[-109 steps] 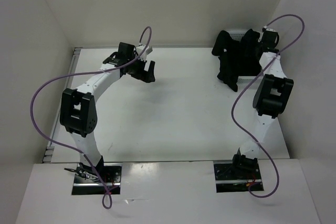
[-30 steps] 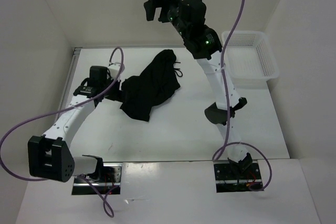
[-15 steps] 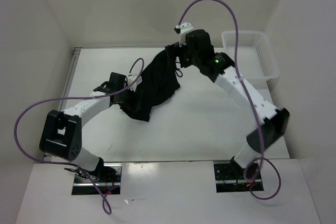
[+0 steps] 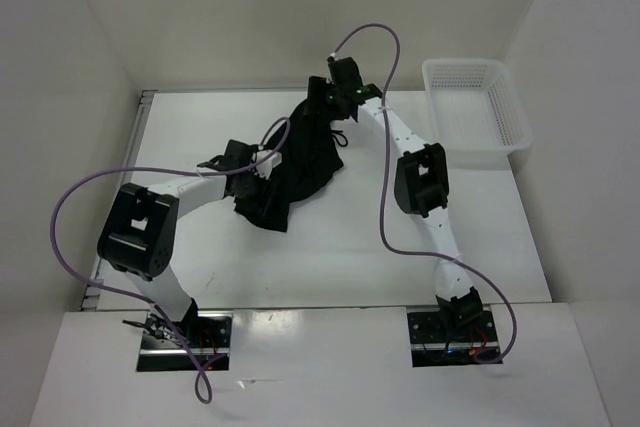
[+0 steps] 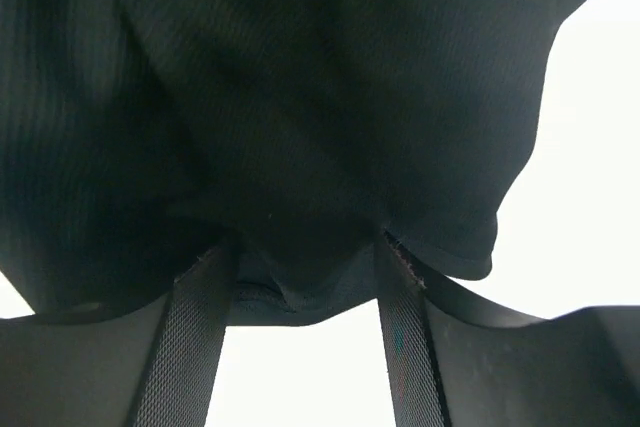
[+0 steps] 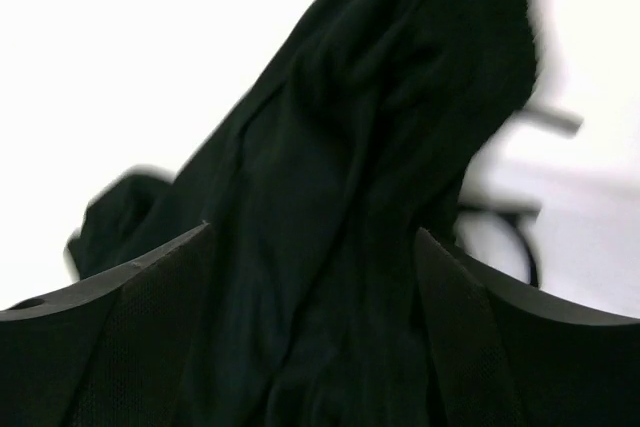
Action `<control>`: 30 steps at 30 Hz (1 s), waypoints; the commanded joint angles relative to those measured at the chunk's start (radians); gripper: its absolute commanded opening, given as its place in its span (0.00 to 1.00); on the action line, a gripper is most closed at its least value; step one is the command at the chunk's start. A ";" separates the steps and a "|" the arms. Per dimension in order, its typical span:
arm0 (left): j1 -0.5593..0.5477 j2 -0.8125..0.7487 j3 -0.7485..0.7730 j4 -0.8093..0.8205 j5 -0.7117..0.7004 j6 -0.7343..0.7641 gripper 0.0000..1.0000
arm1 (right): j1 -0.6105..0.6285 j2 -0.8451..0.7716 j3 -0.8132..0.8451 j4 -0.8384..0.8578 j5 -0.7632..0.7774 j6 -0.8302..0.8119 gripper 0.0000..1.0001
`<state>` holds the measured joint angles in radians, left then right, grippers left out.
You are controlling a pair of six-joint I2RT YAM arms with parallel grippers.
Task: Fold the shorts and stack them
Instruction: Move the shorts to the center of the board
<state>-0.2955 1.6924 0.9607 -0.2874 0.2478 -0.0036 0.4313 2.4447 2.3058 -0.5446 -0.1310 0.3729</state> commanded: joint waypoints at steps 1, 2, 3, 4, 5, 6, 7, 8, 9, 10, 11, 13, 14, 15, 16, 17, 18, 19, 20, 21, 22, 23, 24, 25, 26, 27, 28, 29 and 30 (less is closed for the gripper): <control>-0.014 0.052 0.030 -0.009 0.036 0.004 0.63 | -0.012 0.082 0.167 0.043 0.097 0.069 0.83; -0.025 0.061 0.030 -0.009 0.007 0.004 0.60 | -0.012 0.108 0.199 0.043 0.122 0.069 0.81; -0.025 0.075 0.030 -0.018 0.007 0.004 0.57 | -0.012 0.164 0.272 0.043 0.142 0.069 0.81; -0.034 0.075 0.030 -0.018 0.007 0.004 0.53 | -0.012 0.193 0.311 0.043 0.169 0.069 0.81; -0.034 0.085 0.044 -0.018 0.021 0.004 0.46 | -0.012 0.224 0.355 0.043 0.189 0.069 0.81; -0.034 0.096 0.053 -0.018 0.021 0.004 0.28 | -0.012 0.291 0.453 0.043 0.212 0.069 0.81; -0.034 0.096 0.053 -0.018 0.033 0.004 0.22 | -0.012 0.327 0.505 0.043 0.278 0.080 0.81; -0.034 0.096 0.062 -0.027 0.033 0.004 0.17 | -0.012 0.359 0.559 0.017 0.318 0.080 0.81; -0.034 0.105 0.062 -0.027 0.033 0.004 0.12 | -0.012 0.387 0.631 0.008 0.358 0.092 0.81; -0.034 0.105 0.062 -0.027 0.033 0.004 0.07 | -0.002 0.419 0.644 0.008 0.411 0.092 0.81; -0.034 0.105 0.072 -0.027 0.033 0.004 0.04 | -0.002 0.428 0.644 0.008 0.421 0.092 0.81; -0.034 0.105 0.072 -0.045 0.033 0.004 0.00 | -0.002 0.442 0.644 0.008 0.406 0.083 0.81; -0.034 0.105 0.072 -0.045 0.033 0.004 0.00 | 0.009 0.442 0.633 0.008 0.375 0.083 0.81; -0.034 0.105 0.072 -0.059 0.033 0.004 0.00 | 0.009 0.442 0.615 -0.001 0.375 0.083 0.81; -0.034 0.105 0.082 -0.070 0.024 0.004 0.00 | 0.018 0.451 0.615 -0.002 0.358 0.083 0.81; -0.034 0.093 0.082 -0.070 0.012 0.004 0.00 | 0.018 0.451 0.601 -0.002 0.349 0.074 0.81; -0.034 0.079 0.091 -0.082 0.011 0.004 0.00 | 0.029 0.451 0.592 -0.002 0.340 0.073 0.78; -0.034 0.070 0.102 -0.096 -0.002 0.004 0.00 | 0.029 0.451 0.580 -0.002 0.324 0.073 0.76; -0.034 0.052 0.102 -0.096 -0.016 0.004 0.00 | 0.038 0.461 0.580 -0.002 0.324 0.073 0.71; -0.034 0.043 0.117 -0.111 -0.016 0.004 0.00 | 0.038 0.461 0.580 -0.011 0.336 0.073 0.62; -0.034 0.032 0.133 -0.130 -0.016 0.004 0.00 | 0.038 0.461 0.580 -0.011 0.337 0.073 0.40; -0.034 0.007 0.133 -0.139 -0.016 0.004 0.00 | 0.049 0.461 0.580 -0.011 0.337 0.073 0.30; -0.034 -0.006 0.147 -0.154 -0.016 0.004 0.00 | 0.049 0.461 0.580 -0.011 0.364 0.073 0.21; -0.034 -0.020 0.147 -0.163 -0.025 0.004 0.00 | 0.061 0.461 0.580 -0.011 0.381 0.073 0.04; -0.034 -0.051 0.156 -0.173 -0.034 0.004 0.00 | 0.061 0.450 0.589 -0.011 0.395 0.073 0.00; -0.034 -0.068 0.156 -0.182 -0.050 0.004 0.00 | 0.061 0.450 0.589 -0.011 0.407 0.063 0.00; -0.034 -0.085 0.156 -0.182 -0.071 0.004 0.00 | 0.070 0.436 0.601 -0.011 0.418 0.063 0.00; -0.034 -0.118 0.156 -0.182 -0.128 0.004 0.00 | 0.070 0.415 0.622 -0.011 0.427 0.049 0.00; -0.034 -0.135 0.156 -0.182 -0.155 0.004 0.00 | 0.070 0.404 0.641 -0.011 0.439 0.040 0.00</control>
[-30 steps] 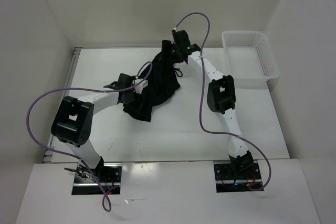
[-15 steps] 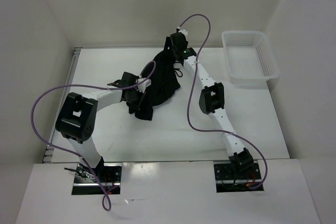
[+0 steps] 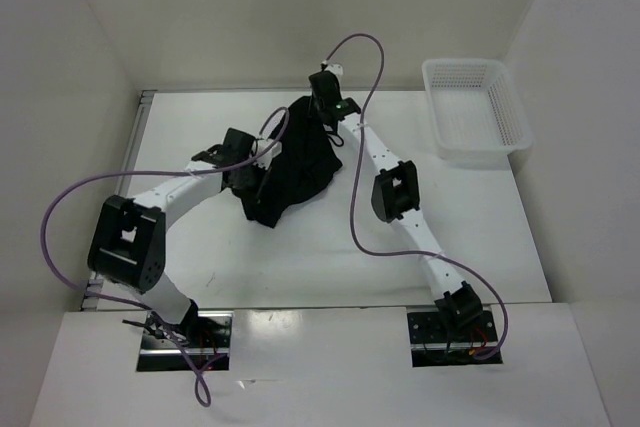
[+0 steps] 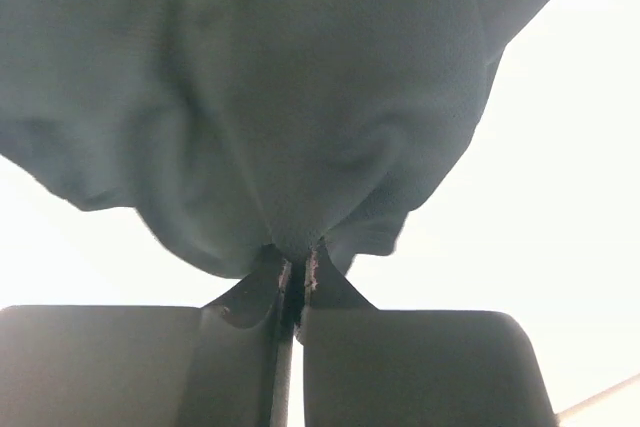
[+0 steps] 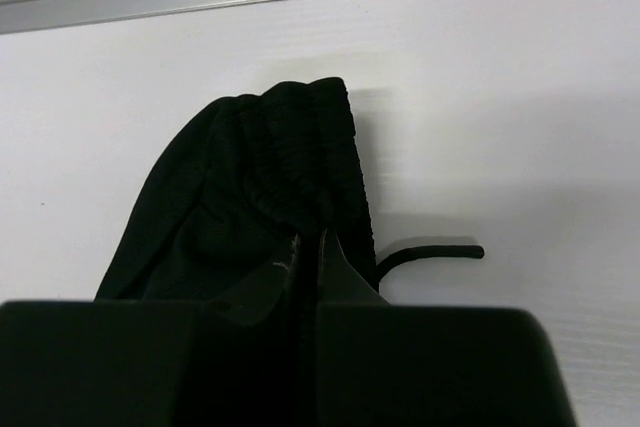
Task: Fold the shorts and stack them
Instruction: Move the shorts to the center of the board
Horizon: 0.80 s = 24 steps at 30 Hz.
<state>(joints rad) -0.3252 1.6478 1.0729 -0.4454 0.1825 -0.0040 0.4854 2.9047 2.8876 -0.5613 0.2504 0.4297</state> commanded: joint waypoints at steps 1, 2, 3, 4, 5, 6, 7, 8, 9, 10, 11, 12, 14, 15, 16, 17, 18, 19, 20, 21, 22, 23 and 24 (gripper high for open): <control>0.018 -0.120 0.054 -0.024 -0.113 0.004 0.00 | 0.016 -0.070 0.076 -0.005 0.102 -0.032 0.00; 0.040 -0.132 0.067 -0.024 -0.164 0.004 0.00 | 0.016 -0.087 0.102 -0.005 0.130 -0.043 0.00; 0.090 -0.143 0.079 0.000 -0.191 0.004 0.00 | 0.016 -0.134 0.102 -0.017 0.165 -0.055 0.00; 0.121 -0.164 0.111 0.014 -0.216 0.004 0.00 | 0.016 -0.168 0.084 -0.017 0.211 -0.071 0.00; 0.155 -0.164 0.131 0.034 -0.239 0.004 0.00 | 0.016 -0.206 0.061 -0.028 0.226 -0.071 0.00; 0.231 -0.178 0.154 0.066 -0.268 0.004 0.00 | 0.016 -0.293 0.032 -0.040 0.239 -0.071 0.00; 0.268 -0.178 0.182 0.066 -0.268 0.004 0.00 | 0.016 -0.342 -0.046 -0.040 0.250 -0.071 0.00; 0.332 -0.189 0.235 0.080 -0.278 0.004 0.00 | 0.016 -0.396 -0.097 -0.051 0.250 -0.081 0.00; 0.357 -0.201 0.258 0.080 -0.278 0.004 0.00 | 0.016 -0.514 -0.153 -0.051 0.250 -0.082 0.00; 0.379 -0.212 0.272 0.080 -0.278 0.004 0.00 | 0.016 -0.576 -0.291 -0.051 0.210 -0.110 0.00; 0.396 -0.224 0.272 0.089 -0.278 0.004 0.00 | 0.016 -0.638 -0.371 -0.031 0.175 -0.136 0.00; 0.408 -0.253 0.272 0.089 -0.278 0.004 0.00 | 0.016 -0.767 -0.546 -0.011 0.086 -0.199 0.00; 0.419 -0.281 0.257 0.089 -0.278 0.004 0.00 | 0.016 -0.884 -0.725 0.047 -0.027 -0.271 0.00; 0.419 -0.302 0.237 0.089 -0.278 0.004 0.00 | 0.016 -0.992 -0.899 0.060 -0.075 -0.340 0.00; 0.419 -0.312 0.237 0.080 -0.278 0.004 0.00 | 0.027 -1.045 -0.980 0.072 -0.117 -0.371 0.00; 0.419 -0.328 0.228 0.065 -0.278 0.004 0.00 | 0.027 -1.094 -1.054 0.090 -0.132 -0.406 0.00; 0.419 -0.329 0.228 0.056 -0.269 0.004 0.00 | 0.038 -1.140 -1.193 0.100 -0.152 -0.455 0.00; 0.419 -0.344 0.219 0.031 -0.255 0.004 0.00 | 0.063 -1.239 -1.264 0.110 -0.183 -0.567 0.00; 0.419 -0.365 0.219 0.011 -0.241 0.004 0.00 | 0.080 -1.286 -1.333 0.121 -0.200 -0.622 0.00; 0.407 -0.384 0.196 -0.037 -0.195 0.004 0.00 | 0.099 -1.356 -1.458 0.121 -0.210 -0.669 0.00; 0.393 -0.404 0.170 -0.059 -0.175 0.004 0.00 | 0.131 -1.380 -1.513 0.121 -0.211 -0.689 0.00; 0.371 -0.455 0.095 -0.084 -0.157 0.004 0.00 | 0.142 -1.398 -1.600 0.121 -0.247 -0.700 0.00; 0.347 -0.482 0.053 -0.149 -0.114 0.004 0.00 | 0.142 -1.411 -1.635 0.094 -0.290 -0.700 0.18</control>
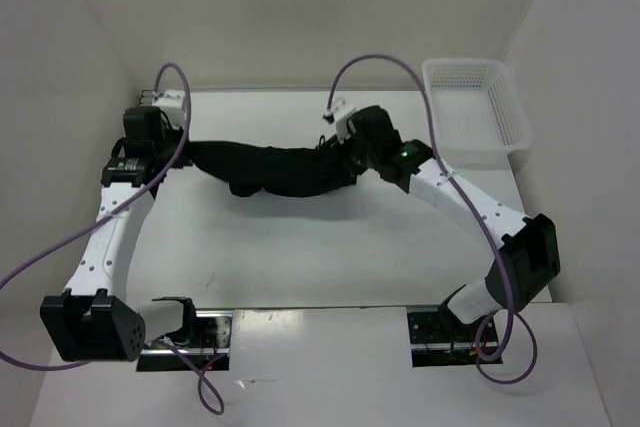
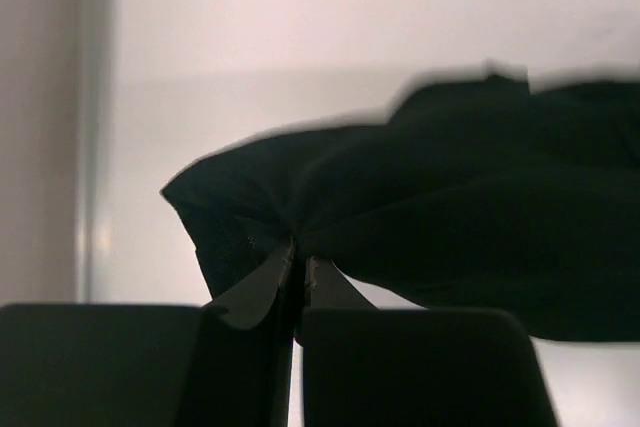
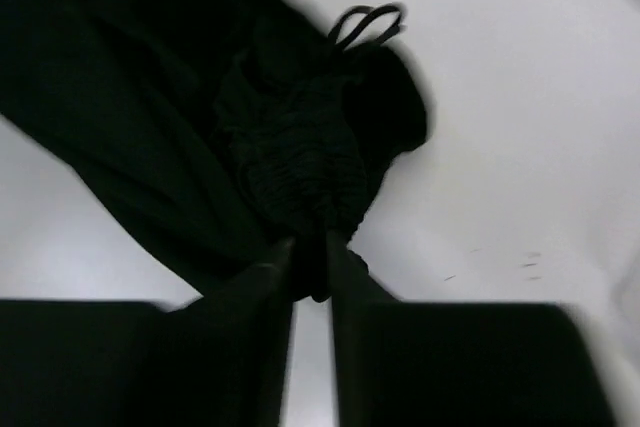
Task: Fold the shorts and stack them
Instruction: Move the shorts to the center of the board, then flatten the shorts out
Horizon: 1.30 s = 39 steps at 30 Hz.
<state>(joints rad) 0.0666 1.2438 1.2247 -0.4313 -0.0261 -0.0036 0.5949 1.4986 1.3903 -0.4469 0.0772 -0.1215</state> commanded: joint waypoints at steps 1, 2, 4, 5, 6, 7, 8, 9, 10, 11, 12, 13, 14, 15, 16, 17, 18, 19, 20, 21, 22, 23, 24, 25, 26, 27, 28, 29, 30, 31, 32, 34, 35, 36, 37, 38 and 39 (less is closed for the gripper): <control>-0.100 -0.104 -0.138 -0.208 0.124 0.004 0.00 | 0.032 -0.014 -0.169 -0.044 -0.169 -0.199 0.31; -0.128 -0.154 -0.175 -0.254 0.155 0.004 0.10 | 0.032 -0.026 -0.219 -0.074 -0.256 -0.234 0.37; -0.183 -0.216 -0.255 -0.416 0.267 0.004 0.50 | 0.046 -0.047 -0.273 -0.150 -0.272 -0.327 0.54; -0.183 -0.234 -0.272 -0.467 0.297 0.004 0.58 | 0.046 -0.047 -0.325 -0.167 -0.255 -0.348 0.60; -0.192 -0.250 -0.302 -0.541 0.319 0.004 0.66 | 0.046 -0.064 -0.345 -0.176 -0.238 -0.362 0.65; -0.192 -0.274 -0.318 -0.561 0.328 0.004 0.67 | 0.046 -0.073 -0.362 -0.176 -0.222 -0.362 0.65; -0.192 -0.274 -0.336 -0.561 0.307 0.004 0.67 | 0.046 -0.089 -0.373 -0.176 -0.212 -0.362 0.66; -0.192 -0.285 -0.370 -0.561 0.245 0.004 0.67 | 0.030 -0.089 -0.373 -0.165 -0.221 -0.347 0.66; -0.192 -0.285 -0.390 -0.538 0.200 0.004 0.67 | 0.011 -0.089 -0.350 -0.165 -0.241 -0.330 0.66; -0.192 -0.271 -0.410 -0.505 0.151 0.004 0.67 | -0.032 -0.062 -0.329 -0.151 -0.267 -0.281 0.66; -0.192 -0.259 -0.431 -0.412 0.100 0.004 0.65 | -0.053 -0.043 -0.309 -0.142 -0.325 -0.253 0.66; -0.192 -0.220 -0.448 -0.370 0.054 0.004 0.65 | -0.072 -0.026 -0.289 -0.122 -0.356 -0.230 0.66; -0.192 -0.195 -0.462 -0.321 -0.001 0.004 0.64 | -0.085 0.003 -0.255 -0.122 -0.388 -0.210 0.66; -0.183 -0.144 -0.462 -0.311 -0.001 0.004 0.64 | -0.086 0.014 -0.243 -0.107 -0.421 -0.210 0.66; -0.183 -0.121 -0.462 -0.311 0.017 0.004 0.64 | -0.086 0.025 -0.234 -0.093 -0.438 -0.210 0.63; -0.174 -0.103 -0.446 -0.311 0.038 0.004 0.64 | -0.086 0.035 -0.223 -0.093 -0.450 -0.196 0.61; -0.174 -0.089 -0.435 -0.311 0.061 0.004 0.64 | -0.086 0.057 -0.223 -0.078 -0.462 -0.181 0.59; -0.174 -0.078 -0.424 -0.311 0.087 0.004 0.65 | -0.086 0.069 -0.223 -0.078 -0.488 -0.181 0.58; -0.174 -0.069 -0.424 -0.311 0.142 0.004 0.65 | -0.086 0.080 -0.234 -0.066 -0.508 -0.193 0.58; -0.174 -0.069 -0.424 -0.311 0.173 0.004 0.68 | -0.086 0.103 -0.234 -0.053 -0.520 -0.207 0.58; -0.174 -0.060 -0.413 -0.311 0.201 0.004 0.70 | -0.086 0.115 -0.247 -0.053 -0.530 -0.216 0.58; -0.174 -0.049 -0.413 -0.311 0.227 0.004 0.72 | -0.086 0.129 -0.247 -0.041 -0.530 -0.216 0.58; -0.174 -0.049 -0.413 -0.311 0.260 0.004 0.73 | -0.086 0.143 -0.258 -0.027 -0.530 -0.230 0.58; -0.174 -0.037 -0.413 -0.311 0.270 0.004 0.76 | -0.077 0.172 -0.258 -0.027 -0.530 -0.239 0.58; -0.174 -0.027 -0.424 -0.311 0.270 0.004 0.77 | -0.076 0.186 -0.258 -0.016 -0.530 -0.251 0.58; -0.174 -0.018 -0.438 -0.301 0.270 0.004 0.77 | -0.076 0.199 -0.258 -0.016 -0.530 -0.251 0.58; -0.174 -0.018 -0.450 -0.291 0.256 0.004 0.79 | -0.076 0.225 -0.249 -0.004 -0.530 -0.262 0.58; -0.174 -0.009 -0.464 -0.273 0.256 0.004 0.79 | -0.076 0.238 -0.249 -0.004 -0.530 -0.262 0.58; -0.174 -0.009 -0.484 -0.261 0.232 0.004 0.80 | -0.076 0.247 -0.249 0.007 -0.530 -0.262 0.58; -0.174 0.003 -0.493 -0.245 0.221 0.004 0.81 | -0.076 0.265 -0.238 0.017 -0.530 -0.262 0.58; -0.174 0.003 -0.493 -0.219 0.212 0.004 0.81 | -0.076 0.275 -0.238 0.017 -0.539 -0.262 0.56; -0.174 0.026 -0.505 -0.204 0.212 0.004 0.81 | -0.066 0.290 -0.228 0.026 -0.539 -0.262 0.48; -0.174 0.035 -0.505 -0.195 0.212 0.004 0.81 | -0.057 0.304 -0.228 0.027 -0.539 -0.262 0.43; -0.174 0.051 -0.505 -0.195 0.221 0.004 0.79 | -0.056 0.304 -0.228 0.036 -0.539 -0.262 0.29; -0.174 0.051 -0.505 -0.182 0.244 0.004 0.76 | -0.056 0.313 -0.228 0.049 -0.539 -0.262 0.21; -0.174 0.066 -0.493 -0.182 0.259 0.004 0.69 | -0.056 0.313 -0.228 0.050 -0.530 -0.251 0.15; -0.174 0.081 -0.493 -0.182 0.276 0.004 0.65 | -0.056 0.322 -0.217 0.050 -0.521 -0.251 0.05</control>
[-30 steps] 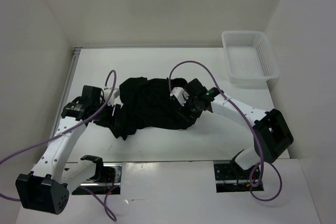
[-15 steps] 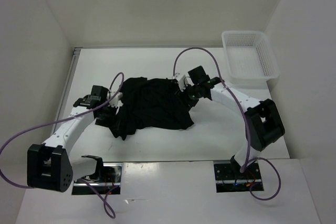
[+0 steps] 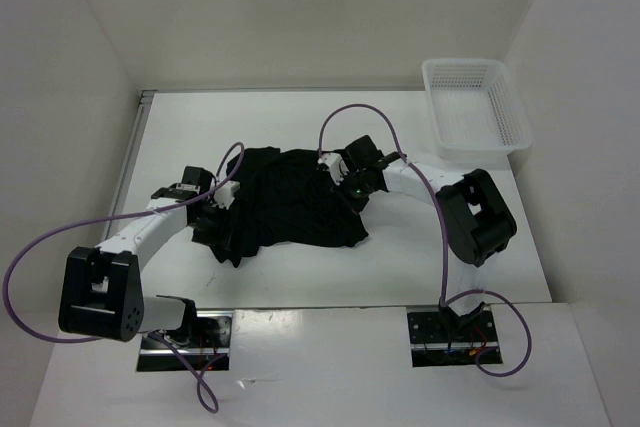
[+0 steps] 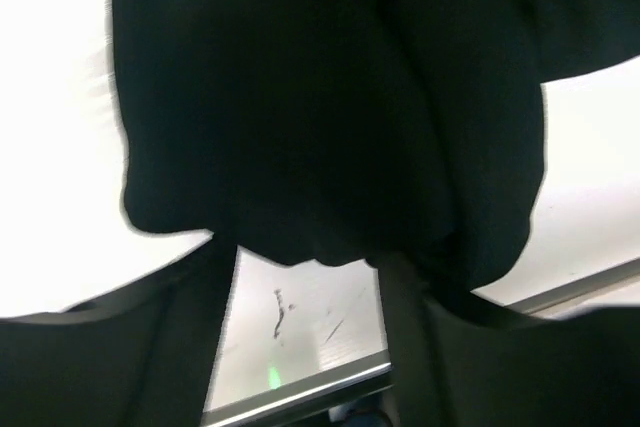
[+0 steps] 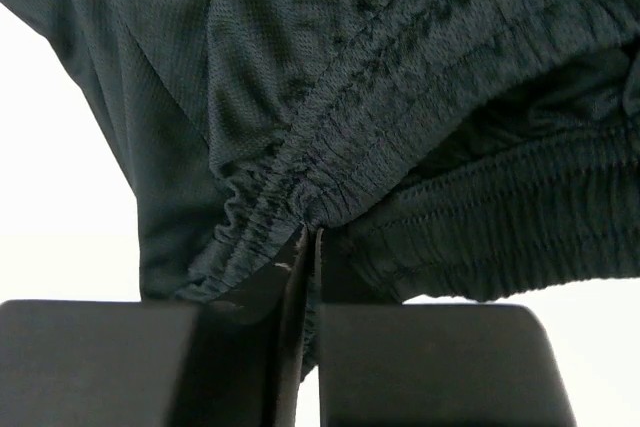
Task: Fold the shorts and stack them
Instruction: Flatten the shorts out
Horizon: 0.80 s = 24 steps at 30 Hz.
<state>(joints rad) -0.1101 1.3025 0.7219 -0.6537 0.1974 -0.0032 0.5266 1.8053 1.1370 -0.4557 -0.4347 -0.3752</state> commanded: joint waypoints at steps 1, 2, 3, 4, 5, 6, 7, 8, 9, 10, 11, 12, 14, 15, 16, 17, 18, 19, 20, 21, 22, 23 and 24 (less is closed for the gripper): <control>0.003 0.023 0.020 0.040 0.092 0.003 0.61 | 0.012 0.016 0.037 0.058 -0.009 0.002 0.02; 0.003 0.036 0.021 0.040 0.114 0.003 0.57 | 0.012 0.016 0.037 0.058 -0.009 0.002 0.00; 0.003 0.047 0.021 0.040 0.134 0.003 0.43 | 0.012 0.016 0.037 0.058 0.002 0.002 0.00; 0.003 0.047 0.021 0.040 0.167 0.003 0.31 | 0.012 0.005 0.037 0.046 0.002 0.002 0.00; 0.003 0.056 0.021 0.040 0.177 0.003 0.19 | 0.012 0.005 0.046 0.046 0.002 -0.013 0.00; 0.003 0.057 0.021 0.040 0.200 0.003 0.00 | 0.012 -0.004 0.067 0.034 -0.007 -0.022 0.00; 0.003 0.057 0.021 0.040 0.200 0.003 0.00 | 0.012 -0.004 0.067 0.034 -0.007 -0.022 0.00; 0.003 0.057 0.021 0.040 0.200 0.003 0.00 | 0.012 -0.004 0.076 0.034 -0.007 -0.022 0.00; 0.003 0.057 0.021 0.040 0.214 0.003 0.00 | 0.012 -0.004 0.090 0.034 -0.018 -0.022 0.00; 0.003 0.057 0.021 0.040 0.214 0.003 0.00 | 0.000 -0.004 0.128 0.034 -0.030 -0.010 0.00; 0.003 0.057 0.021 0.040 0.214 0.003 0.00 | 0.000 -0.004 0.153 0.034 -0.030 -0.010 0.00; 0.003 0.057 0.031 0.040 0.165 0.003 0.00 | -0.014 0.006 0.214 0.025 -0.044 0.004 0.00; 0.003 0.057 0.046 0.072 0.096 0.003 0.00 | -0.039 0.040 0.286 0.016 -0.070 0.015 0.00; 0.022 0.057 0.060 0.083 0.061 0.003 0.00 | -0.048 0.054 0.367 0.015 -0.070 0.024 0.00; 0.067 0.057 0.111 0.101 0.004 0.003 0.00 | -0.059 0.069 0.410 0.015 -0.082 0.038 0.00; 0.093 0.057 0.150 0.101 -0.016 0.003 0.00 | -0.082 0.103 0.458 0.015 -0.082 0.067 0.00; 0.119 0.084 0.195 0.115 -0.035 0.003 0.00 | -0.092 0.121 0.557 0.025 -0.082 0.084 0.00; 0.171 0.096 0.245 0.141 -0.079 0.003 0.00 | -0.105 0.140 0.611 0.025 -0.082 0.102 0.00; 0.197 0.125 0.360 0.158 -0.101 0.003 0.00 | -0.126 0.181 0.724 0.038 -0.072 0.146 0.00; 0.223 0.142 0.429 0.172 -0.117 0.003 0.00 | -0.137 0.199 0.786 0.057 -0.059 0.168 0.00; 0.272 0.162 0.504 0.183 -0.142 0.003 0.00 | -0.148 0.219 0.850 0.057 -0.047 0.183 0.00; 0.297 0.203 0.583 0.183 -0.142 0.003 0.00 | -0.166 0.265 0.997 0.069 -0.014 0.209 0.00; 0.320 0.225 0.743 0.183 -0.154 0.003 0.00 | -0.166 0.291 1.082 0.055 0.005 0.210 0.00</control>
<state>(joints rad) 0.1482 1.4982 1.2182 -0.5705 0.1253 -0.0040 0.3897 2.0567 1.9919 -0.4652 -0.4747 -0.2405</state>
